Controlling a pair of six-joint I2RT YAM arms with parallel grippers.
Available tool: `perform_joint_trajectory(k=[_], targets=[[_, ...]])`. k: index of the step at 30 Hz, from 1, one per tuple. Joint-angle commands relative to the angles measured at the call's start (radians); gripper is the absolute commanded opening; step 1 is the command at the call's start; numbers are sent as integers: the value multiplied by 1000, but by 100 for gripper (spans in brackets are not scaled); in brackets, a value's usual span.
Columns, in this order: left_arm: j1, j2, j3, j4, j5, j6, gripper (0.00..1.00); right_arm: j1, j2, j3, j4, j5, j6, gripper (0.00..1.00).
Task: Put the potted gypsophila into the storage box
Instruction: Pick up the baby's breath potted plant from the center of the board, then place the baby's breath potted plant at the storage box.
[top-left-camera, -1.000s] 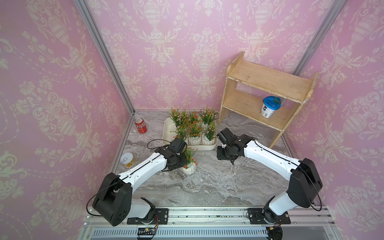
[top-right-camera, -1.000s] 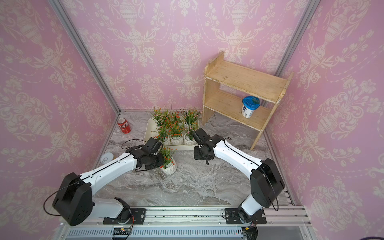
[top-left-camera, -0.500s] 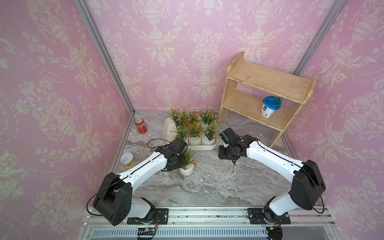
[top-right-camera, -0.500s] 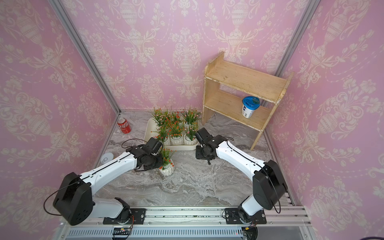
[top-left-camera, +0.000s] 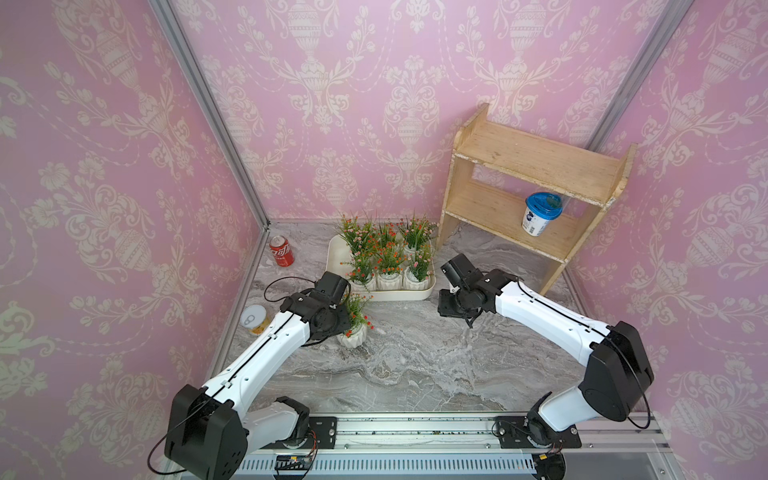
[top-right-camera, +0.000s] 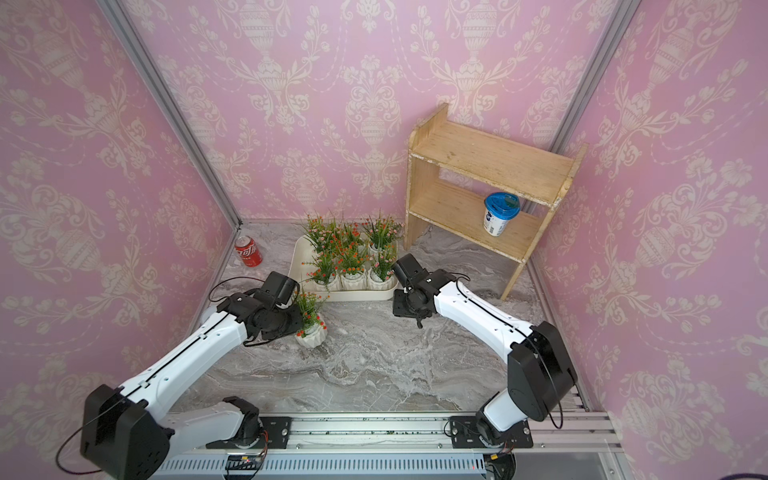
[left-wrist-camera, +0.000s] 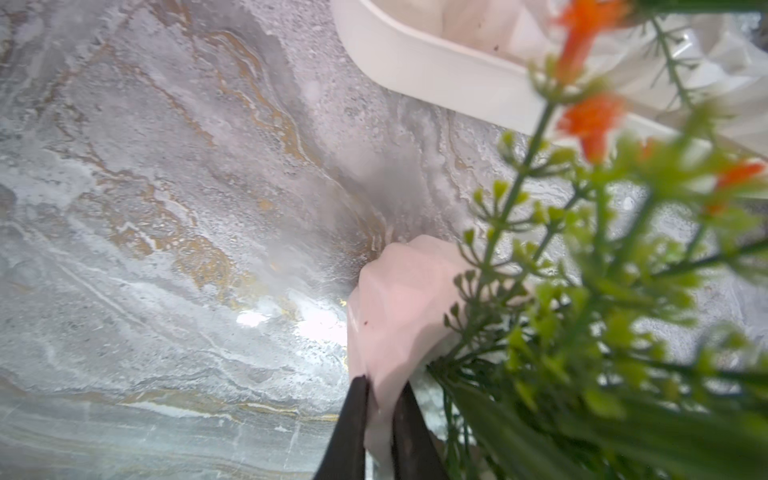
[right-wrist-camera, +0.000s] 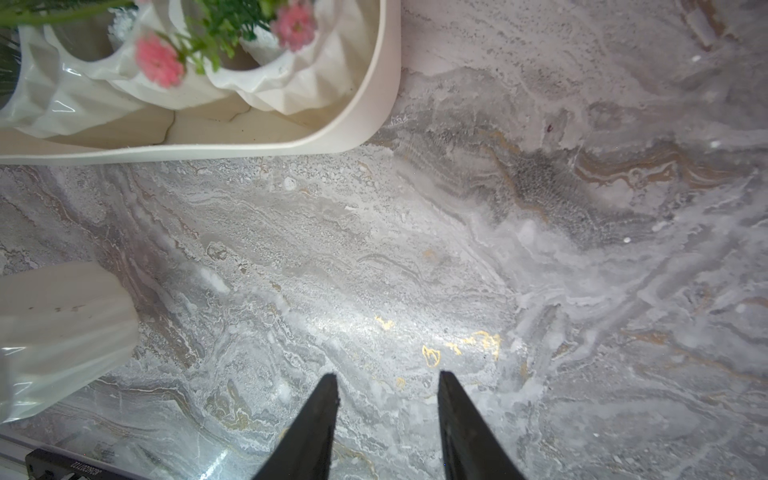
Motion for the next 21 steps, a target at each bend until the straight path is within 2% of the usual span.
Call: perform_joint_trajectory(k=[1,10,12,21], targets=[[64,-41,49,-66,-24,74,0,-7,-25,-15,-6,3,-6,42],[235,-31,168,-131,-24,172,0,-19,-35,-15,-8,3,-10,42],[269,-17,193,-126,-11,182,0,-22,-41,-54,-7,2,-10,42],[332,152,382,-74,10,231,0,-42,-71,-87,-5,3,-13,42]])
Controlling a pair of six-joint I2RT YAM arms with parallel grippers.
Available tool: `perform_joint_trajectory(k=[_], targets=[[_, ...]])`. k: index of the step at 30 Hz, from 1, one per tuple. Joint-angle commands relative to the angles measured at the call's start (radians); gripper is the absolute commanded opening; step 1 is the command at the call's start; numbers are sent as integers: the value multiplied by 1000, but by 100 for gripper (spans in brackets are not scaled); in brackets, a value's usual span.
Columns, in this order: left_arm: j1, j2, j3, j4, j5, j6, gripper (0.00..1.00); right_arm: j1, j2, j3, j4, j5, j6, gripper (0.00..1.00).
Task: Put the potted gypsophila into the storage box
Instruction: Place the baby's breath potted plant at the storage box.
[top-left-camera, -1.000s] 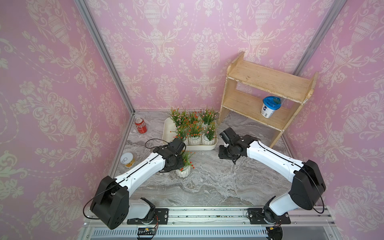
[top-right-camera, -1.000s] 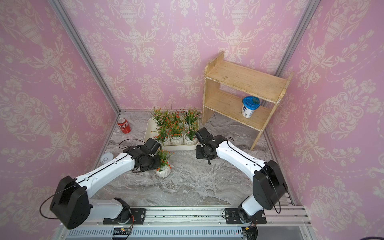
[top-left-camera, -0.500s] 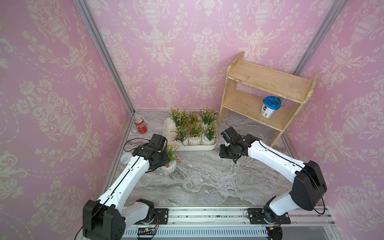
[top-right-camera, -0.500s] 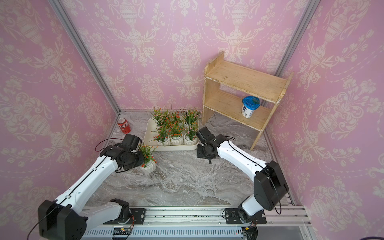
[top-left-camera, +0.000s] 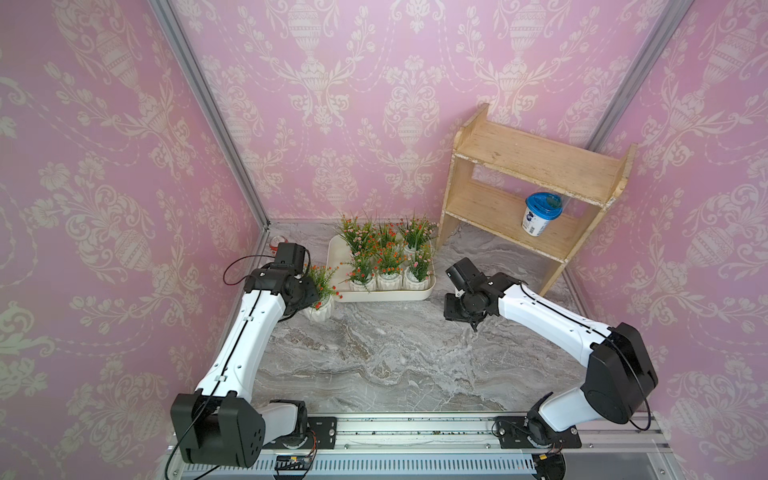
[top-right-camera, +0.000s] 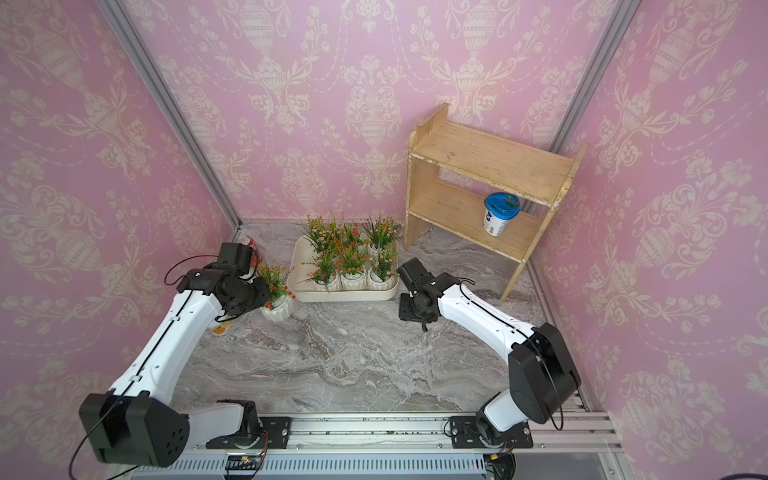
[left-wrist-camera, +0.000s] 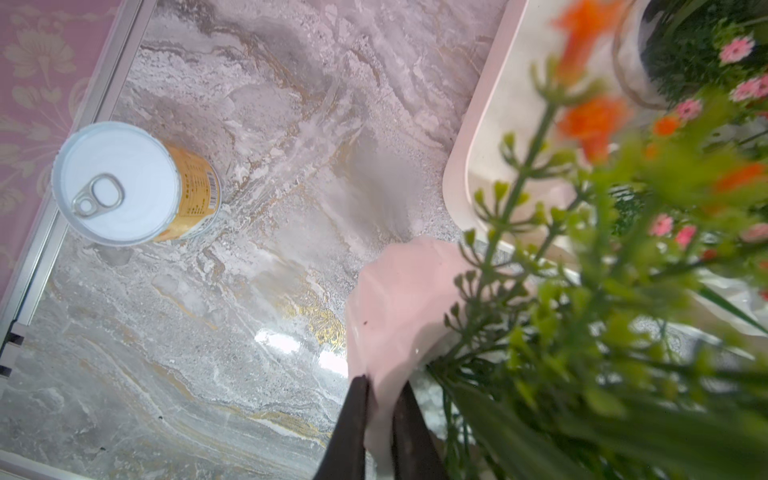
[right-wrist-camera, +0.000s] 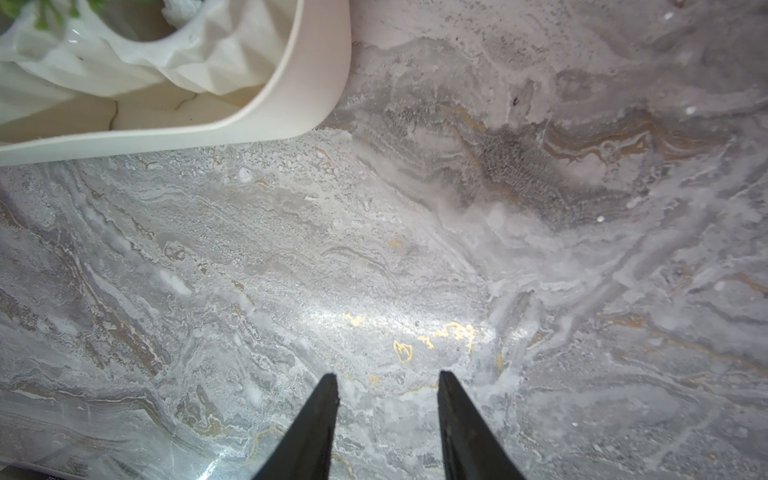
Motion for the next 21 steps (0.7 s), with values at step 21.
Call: perform_joint_trajectory(k=[21], targets=[[19,383,327,297,88,-12,0,-56,-88,-59,-28,0,-27,42]])
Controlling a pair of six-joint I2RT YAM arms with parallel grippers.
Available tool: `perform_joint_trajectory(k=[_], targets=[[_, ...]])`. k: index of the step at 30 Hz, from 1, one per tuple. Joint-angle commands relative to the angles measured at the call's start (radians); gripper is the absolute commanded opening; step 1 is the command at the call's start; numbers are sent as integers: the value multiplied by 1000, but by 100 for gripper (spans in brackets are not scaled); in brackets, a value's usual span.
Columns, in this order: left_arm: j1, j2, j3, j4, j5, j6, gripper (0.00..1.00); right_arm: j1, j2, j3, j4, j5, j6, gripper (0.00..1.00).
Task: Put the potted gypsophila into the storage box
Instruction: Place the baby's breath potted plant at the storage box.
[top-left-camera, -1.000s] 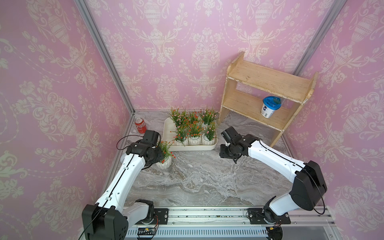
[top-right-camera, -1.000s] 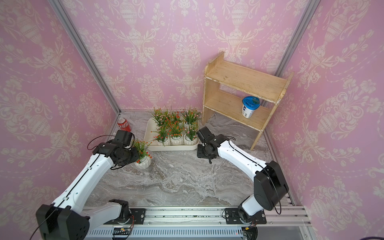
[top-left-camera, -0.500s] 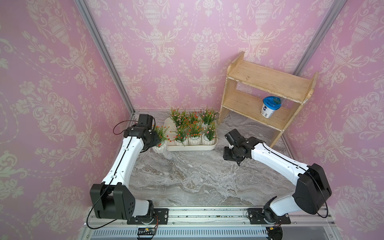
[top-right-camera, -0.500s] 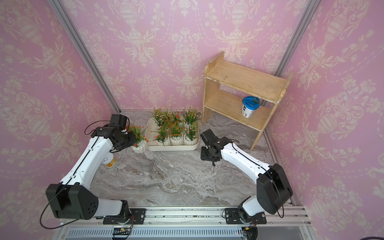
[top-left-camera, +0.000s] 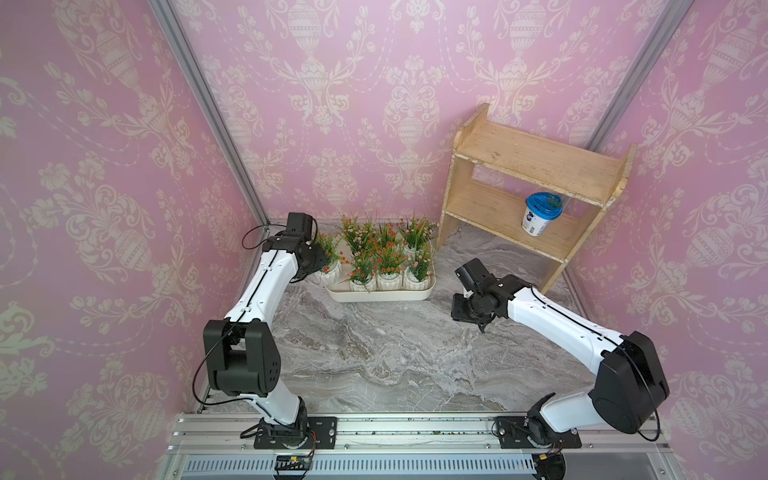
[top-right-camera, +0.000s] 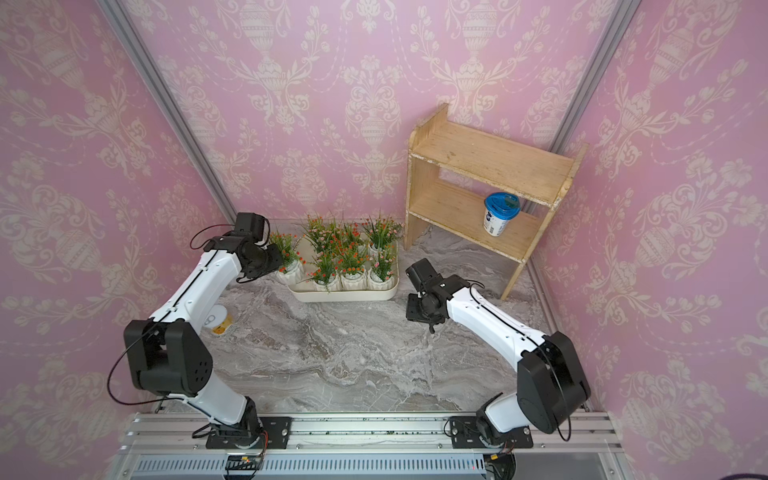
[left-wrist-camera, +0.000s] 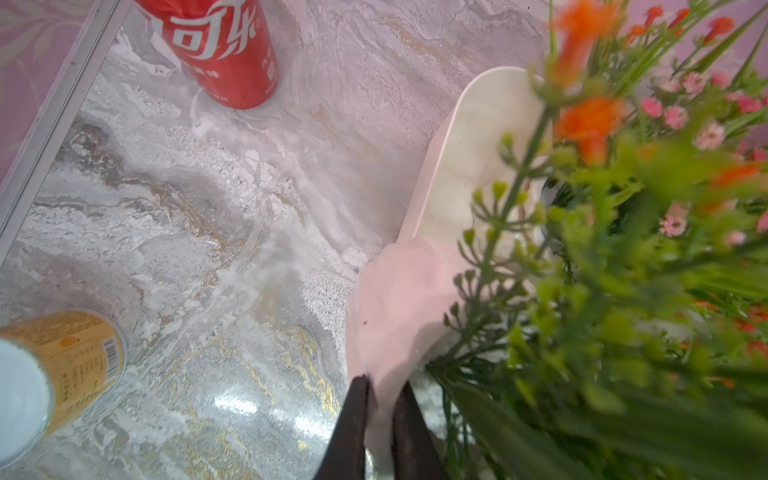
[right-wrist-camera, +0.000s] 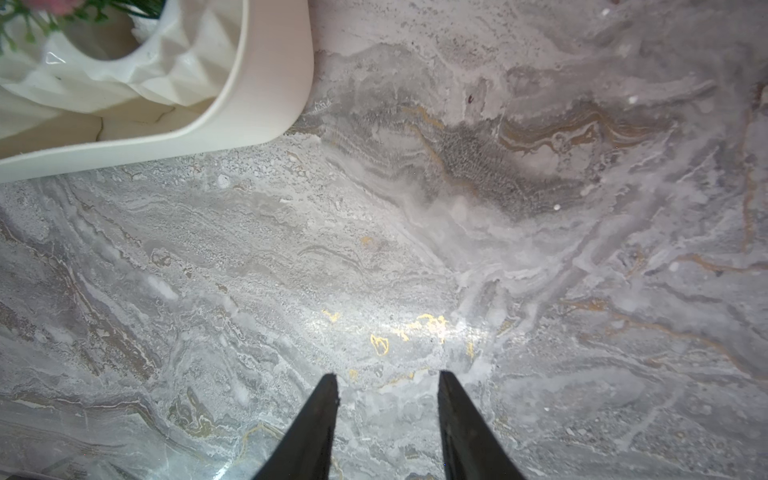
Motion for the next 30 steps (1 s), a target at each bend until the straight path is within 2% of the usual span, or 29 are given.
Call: perform_joint_trajectory(k=[1,16,30], targets=[[5,39,88,83,46,-20,0,-12,-33,-18,-19,-1,-25,42],[-12,168,142,134,132,-24,0,-33,-13,-27,-1,-13,-31,42],[-36,261,218,77,107,20,0,-43,1,-39,16,-25,-35,42]])
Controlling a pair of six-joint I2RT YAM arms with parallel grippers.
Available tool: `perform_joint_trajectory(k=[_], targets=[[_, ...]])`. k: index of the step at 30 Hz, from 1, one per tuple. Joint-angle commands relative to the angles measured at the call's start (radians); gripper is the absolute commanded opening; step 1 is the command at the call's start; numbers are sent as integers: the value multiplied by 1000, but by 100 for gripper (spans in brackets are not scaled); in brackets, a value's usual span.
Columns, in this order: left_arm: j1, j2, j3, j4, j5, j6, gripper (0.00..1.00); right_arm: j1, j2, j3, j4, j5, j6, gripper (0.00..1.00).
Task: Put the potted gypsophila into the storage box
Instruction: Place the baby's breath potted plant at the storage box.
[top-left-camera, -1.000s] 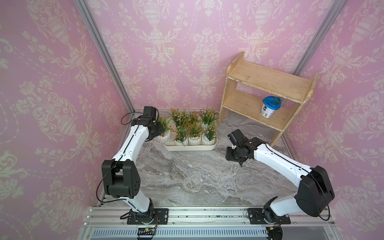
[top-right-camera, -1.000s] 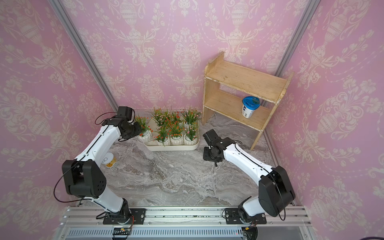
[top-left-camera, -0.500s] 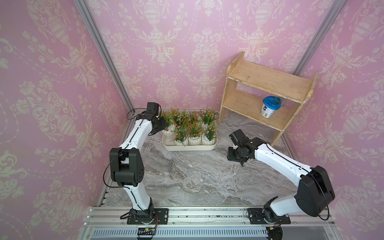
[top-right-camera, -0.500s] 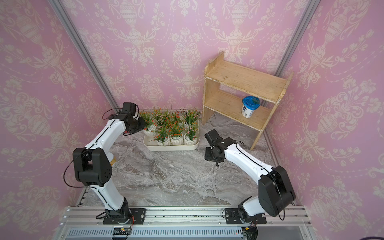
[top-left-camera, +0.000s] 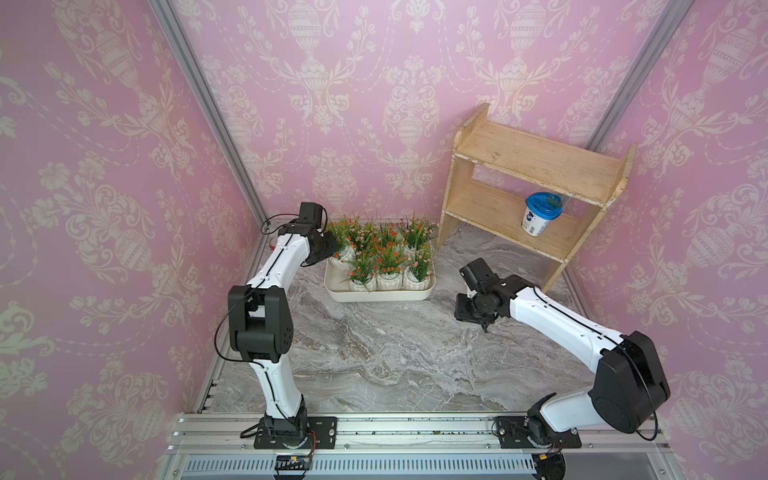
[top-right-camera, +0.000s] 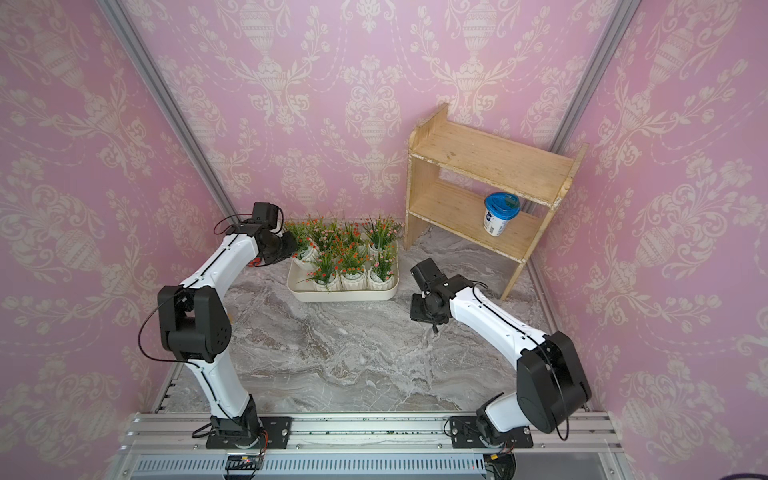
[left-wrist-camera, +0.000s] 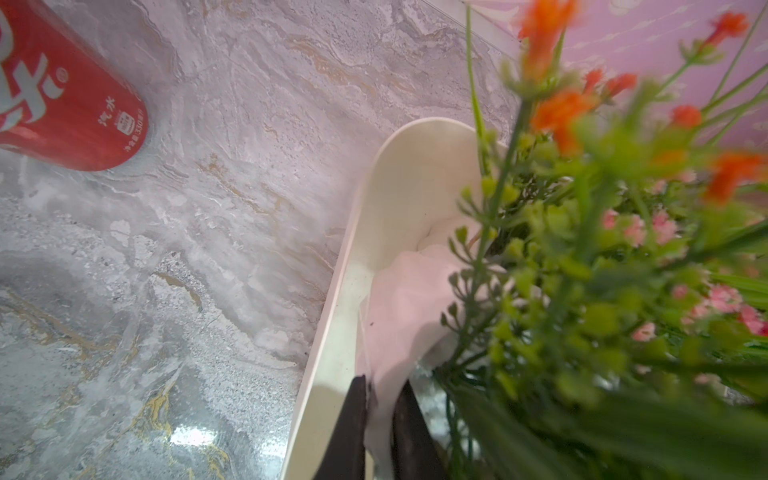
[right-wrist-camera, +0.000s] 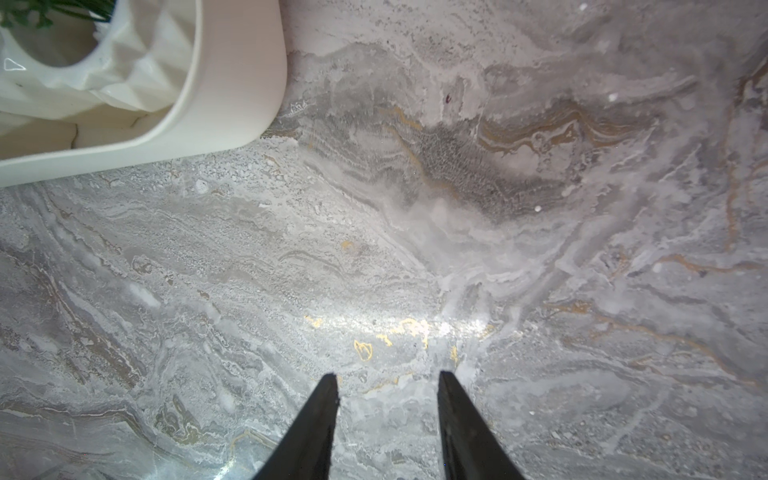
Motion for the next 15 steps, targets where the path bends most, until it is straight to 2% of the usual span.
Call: perform_joint_trajectory(k=[1,15], targets=[[-16,25,39,-8,-5,28,0,-8,1,-19,8,-11,-12,42],[-16,-32,18,-64,-68,71,0,-8,-15,-24,8,-17,-10,42]])
